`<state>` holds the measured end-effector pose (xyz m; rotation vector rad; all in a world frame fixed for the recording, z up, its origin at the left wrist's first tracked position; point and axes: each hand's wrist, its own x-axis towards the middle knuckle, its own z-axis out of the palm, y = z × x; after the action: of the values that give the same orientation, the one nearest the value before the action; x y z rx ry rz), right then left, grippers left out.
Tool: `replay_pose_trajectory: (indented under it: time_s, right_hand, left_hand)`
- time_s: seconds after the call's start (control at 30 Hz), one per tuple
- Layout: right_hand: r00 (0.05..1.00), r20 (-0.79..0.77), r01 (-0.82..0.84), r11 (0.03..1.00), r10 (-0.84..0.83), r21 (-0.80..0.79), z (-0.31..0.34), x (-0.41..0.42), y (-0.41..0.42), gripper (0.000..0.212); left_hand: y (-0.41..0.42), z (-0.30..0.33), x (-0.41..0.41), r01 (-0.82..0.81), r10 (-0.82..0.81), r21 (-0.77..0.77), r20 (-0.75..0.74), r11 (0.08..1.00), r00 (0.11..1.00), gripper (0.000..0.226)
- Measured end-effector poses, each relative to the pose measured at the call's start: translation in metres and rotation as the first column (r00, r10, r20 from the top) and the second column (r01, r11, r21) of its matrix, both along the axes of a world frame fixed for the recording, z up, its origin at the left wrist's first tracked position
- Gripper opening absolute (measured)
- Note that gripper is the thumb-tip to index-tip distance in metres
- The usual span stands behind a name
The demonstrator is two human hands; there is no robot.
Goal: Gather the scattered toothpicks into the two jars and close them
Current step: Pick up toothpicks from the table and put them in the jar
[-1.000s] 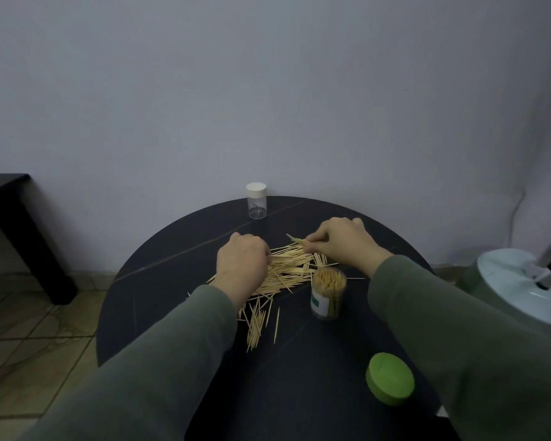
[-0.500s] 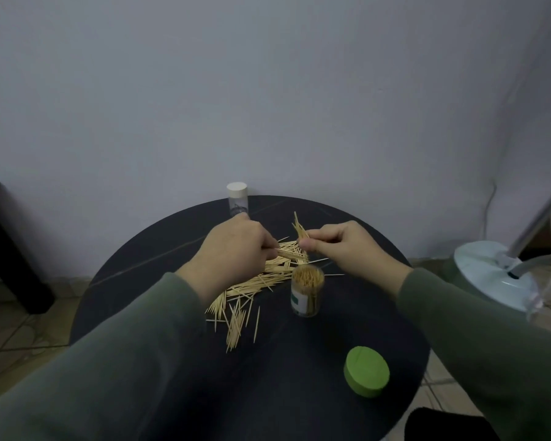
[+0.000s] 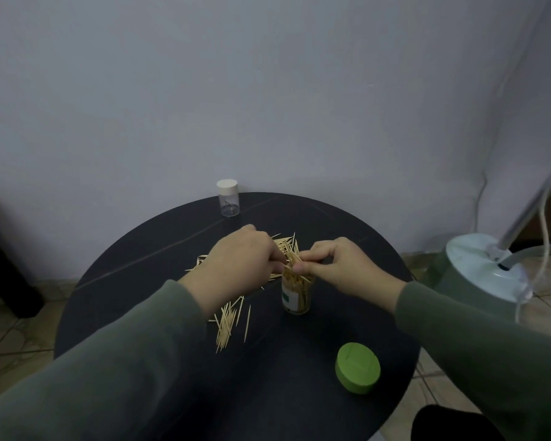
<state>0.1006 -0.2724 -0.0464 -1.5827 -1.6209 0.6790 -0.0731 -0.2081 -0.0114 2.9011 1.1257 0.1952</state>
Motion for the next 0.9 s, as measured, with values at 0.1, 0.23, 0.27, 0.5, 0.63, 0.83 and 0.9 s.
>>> replay_pose_trajectory:
  time_s: [0.1,0.23,0.27,0.5,0.63,0.83,0.9]
  right_hand:
    - [1.0,0.02,-0.002,1.0,0.002,0.02,-0.001,0.0,-0.002,0.027]
    - [1.0,0.013,-0.004,0.998,0.004,0.056,-0.001,-0.001,-0.003,0.025]
    - [1.0,0.013,0.001,0.998,-0.002,0.062,-0.001,0.0,-0.003,0.025]
    - [1.0,-0.011,0.005,0.998,-0.004,0.068,-0.008,0.001,-0.003,0.028]
    - [0.999,-0.036,0.012,0.997,-0.009,0.072,-0.008,0.003,-0.003,0.022]
    - [0.998,-0.044,0.038,0.999,-0.037,0.021,-0.006,0.006,-0.002,0.013]
    - [0.998,-0.047,0.032,0.999,-0.034,-0.033,-0.004,0.008,-0.003,0.015]
  left_hand:
    - [0.002,-0.001,0.0,-0.017,0.024,-0.092,0.078,0.996,0.997,0.024]
    - [0.003,-0.001,0.001,-0.044,0.065,-0.144,0.147,0.989,0.987,0.02]
    - [0.003,-0.001,0.002,-0.042,0.063,-0.134,0.154,0.99,0.986,0.02]
    - [0.003,-0.006,0.004,-0.007,0.014,-0.045,0.151,0.999,0.988,0.023]
    - [0.003,-0.006,0.004,0.046,-0.045,0.001,0.146,0.999,0.988,0.025]
    - [0.003,-0.008,0.01,0.112,-0.117,0.079,0.069,0.991,0.991,0.028]
    - [0.0,-0.008,0.013,0.07,-0.074,0.032,0.145,0.997,0.987,0.033]
